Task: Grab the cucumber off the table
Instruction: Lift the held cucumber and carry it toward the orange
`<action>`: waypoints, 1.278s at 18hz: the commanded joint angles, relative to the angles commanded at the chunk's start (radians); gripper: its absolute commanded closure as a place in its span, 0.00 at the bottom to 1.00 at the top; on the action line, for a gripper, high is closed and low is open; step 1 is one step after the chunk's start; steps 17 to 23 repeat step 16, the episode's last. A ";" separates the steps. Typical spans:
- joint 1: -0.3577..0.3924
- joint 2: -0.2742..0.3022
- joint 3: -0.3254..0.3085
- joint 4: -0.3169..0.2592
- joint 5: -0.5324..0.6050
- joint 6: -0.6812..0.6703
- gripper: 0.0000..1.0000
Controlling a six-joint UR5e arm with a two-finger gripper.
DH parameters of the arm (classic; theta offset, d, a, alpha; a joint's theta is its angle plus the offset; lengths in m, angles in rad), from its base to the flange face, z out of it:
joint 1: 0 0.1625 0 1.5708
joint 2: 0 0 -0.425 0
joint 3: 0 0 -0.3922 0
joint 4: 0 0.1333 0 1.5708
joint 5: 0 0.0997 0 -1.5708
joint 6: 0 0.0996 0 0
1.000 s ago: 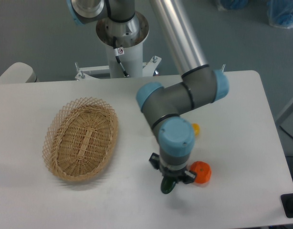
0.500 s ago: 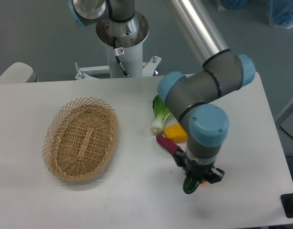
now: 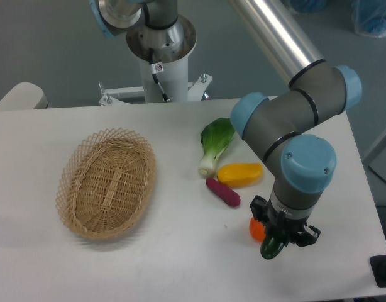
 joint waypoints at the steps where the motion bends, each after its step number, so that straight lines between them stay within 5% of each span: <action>1: 0.000 0.002 -0.003 0.000 0.000 0.020 0.67; 23: -0.005 0.011 -0.025 0.009 0.006 0.064 0.67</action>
